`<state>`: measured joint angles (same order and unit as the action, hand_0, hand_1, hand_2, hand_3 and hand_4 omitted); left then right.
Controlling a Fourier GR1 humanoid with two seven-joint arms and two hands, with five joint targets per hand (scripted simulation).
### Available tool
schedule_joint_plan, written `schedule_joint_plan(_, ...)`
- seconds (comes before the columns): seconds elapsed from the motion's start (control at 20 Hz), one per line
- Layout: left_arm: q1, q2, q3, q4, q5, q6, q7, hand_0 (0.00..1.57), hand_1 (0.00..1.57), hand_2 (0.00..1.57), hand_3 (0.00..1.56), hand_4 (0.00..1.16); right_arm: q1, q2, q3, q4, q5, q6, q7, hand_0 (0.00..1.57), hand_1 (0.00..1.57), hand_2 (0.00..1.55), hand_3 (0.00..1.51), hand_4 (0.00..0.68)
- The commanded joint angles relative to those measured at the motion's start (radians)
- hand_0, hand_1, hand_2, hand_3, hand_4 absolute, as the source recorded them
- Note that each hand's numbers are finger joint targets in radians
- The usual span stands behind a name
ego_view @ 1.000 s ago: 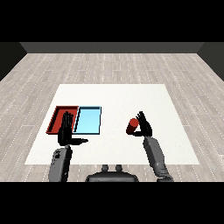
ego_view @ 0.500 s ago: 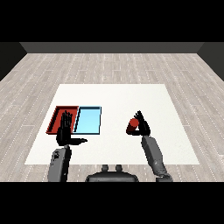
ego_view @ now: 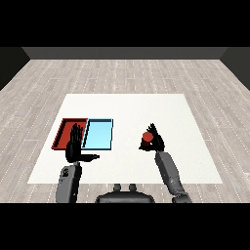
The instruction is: Pick the red can and put it in the red box
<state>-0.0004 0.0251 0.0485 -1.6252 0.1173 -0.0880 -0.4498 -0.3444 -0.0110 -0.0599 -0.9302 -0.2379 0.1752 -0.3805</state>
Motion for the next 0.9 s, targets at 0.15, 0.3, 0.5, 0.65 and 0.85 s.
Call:
schedule_joint_plan(0.15, 0.013, 0.004, -0.002, -0.089, 0.008, 0.023, 0.07, 0.0, 0.0, 0.0, 0.0, 0.0, 0.009, 0.01, 0.05, 0.01, -0.006, -0.031, -0.02, 0.0, 0.0, 0.0, 0.0, 0.0)
schedule_joint_plan(0.3, -0.054, 0.053, 0.056, 0.013, 0.056, -0.046, 0.02, 0.0, 0.0, 0.0, 0.0, 0.0, -0.092, -0.003, -0.002, 0.131, 0.005, 0.003, -0.037, 0.0, 0.0, 0.0, 0.0, 0.0)
schedule_joint_plan(0.5, 0.124, -0.009, -0.016, -0.079, 0.012, -0.03, -0.033, 0.0, 0.0, 0.0, 0.0, 0.0, -0.157, -0.038, -0.035, 0.209, 0.01, -0.014, -0.002, 0.0, 0.0, 0.0, 0.0, 0.0)
schedule_joint_plan(0.65, -0.066, 0.053, 0.087, 0.138, 0.06, -0.06, -0.062, 0.0, 0.0, 0.0, 0.0, 0.0, -0.159, -0.01, -0.034, 0.218, 0.017, -0.044, -0.016, 0.0, 0.0, 0.0, 0.0, 0.0)
schedule_joint_plan(0.85, -0.009, 0.021, 0.032, 0.009, 0.038, -0.026, -0.004, 0.0, 0.0, 0.0, 0.0, 0.0, -0.119, 0.003, 0.003, 0.161, 0.071, -0.171, -0.008, 1.52, 1.52, 1.5, 1.46, 0.493)
